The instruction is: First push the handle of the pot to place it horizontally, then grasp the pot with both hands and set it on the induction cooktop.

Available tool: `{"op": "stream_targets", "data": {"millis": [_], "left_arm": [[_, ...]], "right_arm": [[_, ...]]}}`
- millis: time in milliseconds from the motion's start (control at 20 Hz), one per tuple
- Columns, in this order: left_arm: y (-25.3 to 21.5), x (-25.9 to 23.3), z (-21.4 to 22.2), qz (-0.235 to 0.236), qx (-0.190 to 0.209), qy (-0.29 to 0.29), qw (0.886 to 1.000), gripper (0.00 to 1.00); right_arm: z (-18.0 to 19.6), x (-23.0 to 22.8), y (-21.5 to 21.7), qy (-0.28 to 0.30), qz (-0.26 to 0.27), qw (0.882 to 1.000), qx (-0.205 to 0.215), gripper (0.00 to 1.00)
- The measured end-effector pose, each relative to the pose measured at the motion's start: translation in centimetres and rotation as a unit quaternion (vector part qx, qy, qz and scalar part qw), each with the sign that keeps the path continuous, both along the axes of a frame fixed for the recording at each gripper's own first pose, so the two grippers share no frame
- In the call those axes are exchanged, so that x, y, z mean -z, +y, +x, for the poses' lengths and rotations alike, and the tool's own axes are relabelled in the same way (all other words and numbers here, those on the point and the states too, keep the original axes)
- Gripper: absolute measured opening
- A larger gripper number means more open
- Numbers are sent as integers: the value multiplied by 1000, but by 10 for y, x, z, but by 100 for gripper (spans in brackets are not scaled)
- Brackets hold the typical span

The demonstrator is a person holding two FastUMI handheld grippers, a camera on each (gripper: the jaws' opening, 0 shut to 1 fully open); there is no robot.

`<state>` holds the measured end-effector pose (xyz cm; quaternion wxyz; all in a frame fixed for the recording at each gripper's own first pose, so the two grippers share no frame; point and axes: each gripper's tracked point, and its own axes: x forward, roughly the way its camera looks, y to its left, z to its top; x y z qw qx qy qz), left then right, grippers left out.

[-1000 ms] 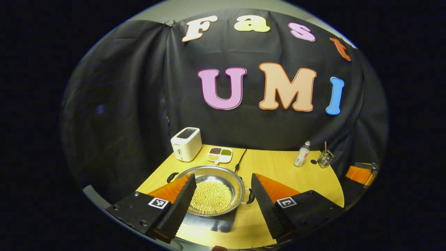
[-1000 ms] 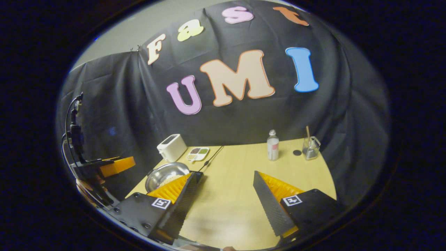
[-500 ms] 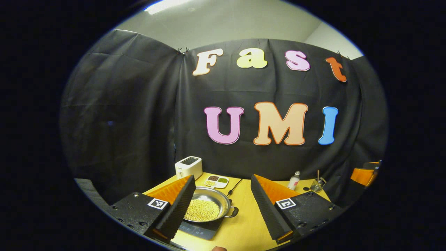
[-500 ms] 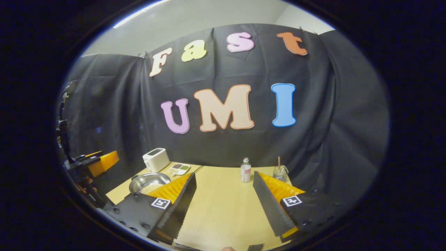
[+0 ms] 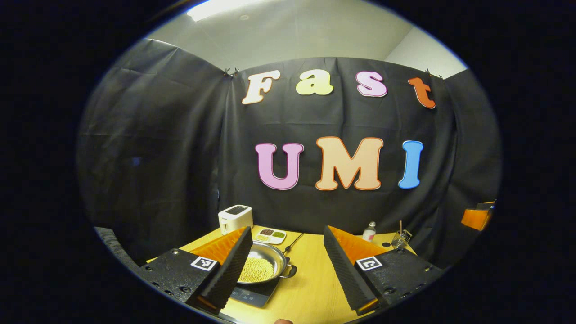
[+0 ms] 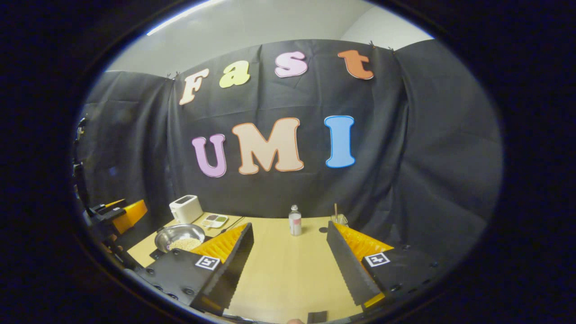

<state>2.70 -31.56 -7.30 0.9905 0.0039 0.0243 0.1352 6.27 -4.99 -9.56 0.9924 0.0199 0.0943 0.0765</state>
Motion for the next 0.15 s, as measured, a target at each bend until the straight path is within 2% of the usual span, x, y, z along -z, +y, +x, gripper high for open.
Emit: {"op": "stream_targets", "data": {"millis": [50, 150], "left_arm": [[-1, 1, 0, -3, 0, 0, 1000, 94], [-5, 0, 3, -7, 4, -3, 1000, 96]], "right_arm": [[0, 0, -2, -1, -2, 1000, 2, 93], [0, -3, -6, -7, -2, 1000, 8, 93]]}}
